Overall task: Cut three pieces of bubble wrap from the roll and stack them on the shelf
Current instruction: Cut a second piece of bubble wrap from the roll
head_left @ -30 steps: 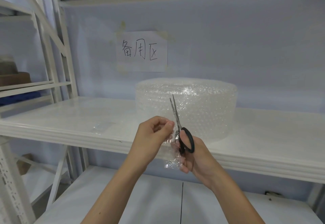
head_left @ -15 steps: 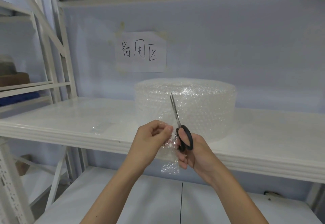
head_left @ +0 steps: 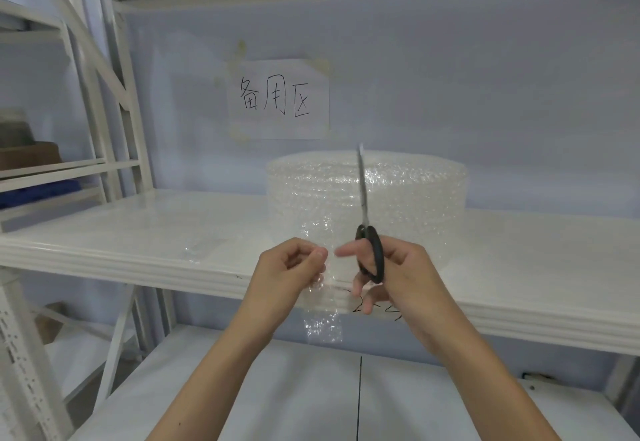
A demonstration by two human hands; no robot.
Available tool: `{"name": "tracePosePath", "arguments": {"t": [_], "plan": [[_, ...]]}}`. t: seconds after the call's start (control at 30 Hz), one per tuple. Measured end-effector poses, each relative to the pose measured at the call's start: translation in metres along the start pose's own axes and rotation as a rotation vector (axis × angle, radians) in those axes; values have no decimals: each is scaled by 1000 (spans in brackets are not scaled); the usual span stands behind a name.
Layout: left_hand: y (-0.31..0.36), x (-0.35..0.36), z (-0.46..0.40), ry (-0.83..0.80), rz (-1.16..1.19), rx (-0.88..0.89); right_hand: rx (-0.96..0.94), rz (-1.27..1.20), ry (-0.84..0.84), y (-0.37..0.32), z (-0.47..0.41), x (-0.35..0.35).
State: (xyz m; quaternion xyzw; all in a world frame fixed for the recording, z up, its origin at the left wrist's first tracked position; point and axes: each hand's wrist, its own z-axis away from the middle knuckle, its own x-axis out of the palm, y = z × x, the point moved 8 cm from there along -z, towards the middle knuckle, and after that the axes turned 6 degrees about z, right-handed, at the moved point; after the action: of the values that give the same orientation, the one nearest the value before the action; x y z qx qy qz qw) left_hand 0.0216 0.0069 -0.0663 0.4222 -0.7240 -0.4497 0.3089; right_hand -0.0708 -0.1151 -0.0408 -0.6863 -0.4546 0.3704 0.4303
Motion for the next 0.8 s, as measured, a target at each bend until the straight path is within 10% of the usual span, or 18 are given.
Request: {"name": "tracePosePath", "arguments": {"t": [0.47, 0.8], "plan": [[2, 7, -1, -11, 68, -13, 238, 606, 598, 38, 14, -160], [6, 6, 0, -15, 71, 0, 532, 1303, 473, 44, -9, -170]]}}
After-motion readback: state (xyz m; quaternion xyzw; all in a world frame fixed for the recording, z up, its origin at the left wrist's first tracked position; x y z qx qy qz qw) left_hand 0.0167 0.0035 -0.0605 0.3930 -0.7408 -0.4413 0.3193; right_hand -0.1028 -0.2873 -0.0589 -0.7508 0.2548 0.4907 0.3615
